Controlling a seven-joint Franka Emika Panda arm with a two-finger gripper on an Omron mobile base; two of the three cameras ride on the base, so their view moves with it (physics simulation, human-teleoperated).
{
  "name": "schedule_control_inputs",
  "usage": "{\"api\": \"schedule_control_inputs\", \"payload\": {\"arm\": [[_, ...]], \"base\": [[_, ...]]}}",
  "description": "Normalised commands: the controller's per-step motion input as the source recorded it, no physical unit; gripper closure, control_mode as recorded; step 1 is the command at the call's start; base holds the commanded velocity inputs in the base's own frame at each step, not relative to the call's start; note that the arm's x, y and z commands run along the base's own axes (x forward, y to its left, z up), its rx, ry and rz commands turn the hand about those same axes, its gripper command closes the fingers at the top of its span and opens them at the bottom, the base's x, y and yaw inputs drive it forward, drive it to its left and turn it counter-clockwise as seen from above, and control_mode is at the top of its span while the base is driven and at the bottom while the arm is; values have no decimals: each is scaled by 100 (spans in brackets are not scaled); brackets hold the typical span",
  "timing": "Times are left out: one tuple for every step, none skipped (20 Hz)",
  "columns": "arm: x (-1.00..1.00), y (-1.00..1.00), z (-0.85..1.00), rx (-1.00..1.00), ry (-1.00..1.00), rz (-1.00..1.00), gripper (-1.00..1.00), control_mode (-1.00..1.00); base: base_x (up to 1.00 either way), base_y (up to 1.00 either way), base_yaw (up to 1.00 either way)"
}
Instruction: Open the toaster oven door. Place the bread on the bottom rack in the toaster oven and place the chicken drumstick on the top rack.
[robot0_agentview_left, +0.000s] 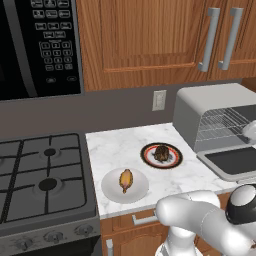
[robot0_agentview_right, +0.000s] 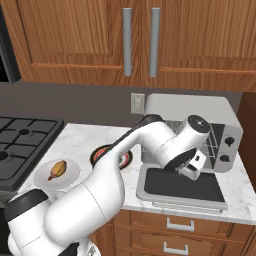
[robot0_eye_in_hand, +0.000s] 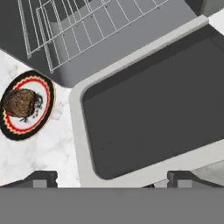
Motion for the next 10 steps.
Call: {"api": "schedule_control_inputs", "payload": {"arm": [[19,-14,0,-39,0,28,-100,-100],[19,-15,0,-35,0,28,-100,-100],[19,-16,0,-25,-4,27,-100,-100],[17,-17,0,-17,-6,26,-100,-100],[16,-16,0,-10,-7,26,-100,-100],[13,-15,0,-7,-10,25,-100,-100],[11,-15,0,-2,-13,25,-100,-100],[11,-15,0,0,-15,26,-100,-100],[15,-12,0,0,-15,26,-100,-100],[16,-10,0,0,-20,26,-100,-100]], "base": [[0,0,0],[0,0,0],[0,0,0],[0,0,0],[0,0,0],[0,0,0],[0,0,0],[0,0,0],[0,0,0],[0,0,0]]}}
